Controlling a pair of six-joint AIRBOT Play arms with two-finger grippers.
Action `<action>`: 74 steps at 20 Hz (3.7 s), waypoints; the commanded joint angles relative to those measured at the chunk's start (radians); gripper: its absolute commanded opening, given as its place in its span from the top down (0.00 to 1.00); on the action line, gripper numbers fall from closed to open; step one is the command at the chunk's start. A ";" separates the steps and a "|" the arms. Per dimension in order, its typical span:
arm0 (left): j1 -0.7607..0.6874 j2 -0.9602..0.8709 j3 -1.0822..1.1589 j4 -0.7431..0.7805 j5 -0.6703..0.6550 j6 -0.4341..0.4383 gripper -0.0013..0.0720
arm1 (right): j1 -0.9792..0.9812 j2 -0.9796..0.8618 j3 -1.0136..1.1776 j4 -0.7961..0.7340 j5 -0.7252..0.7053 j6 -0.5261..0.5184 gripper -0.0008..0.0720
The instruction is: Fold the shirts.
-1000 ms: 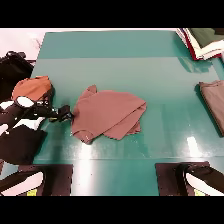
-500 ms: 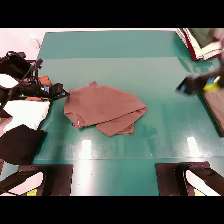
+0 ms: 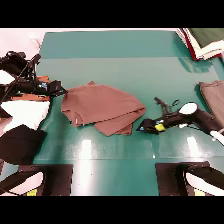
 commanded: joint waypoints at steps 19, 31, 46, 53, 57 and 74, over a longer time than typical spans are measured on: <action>0.069 0.230 0.644 0.021 -0.039 0.000 0.95 | -0.302 0.372 0.674 -0.614 0.216 0.115 0.97; 0.069 0.398 0.966 0.037 -0.063 -0.001 0.95 | -0.493 0.362 1.225 -0.619 0.440 0.113 0.97; -0.060 -0.407 0.462 0.062 0.022 -0.072 0.83 | -0.304 -0.375 1.032 -0.618 0.412 0.185 0.85; 0.061 -0.231 0.309 0.166 -0.167 -0.097 0.17 | -0.360 -0.308 1.065 -0.533 0.465 0.087 0.46; 0.057 0.005 -0.141 0.175 -0.106 -0.114 0.17 | -0.375 -0.149 0.847 -0.511 0.390 0.071 0.46; -0.181 0.116 -0.467 0.018 0.166 -0.157 0.95 | -0.578 0.047 0.591 -0.499 0.417 0.047 0.46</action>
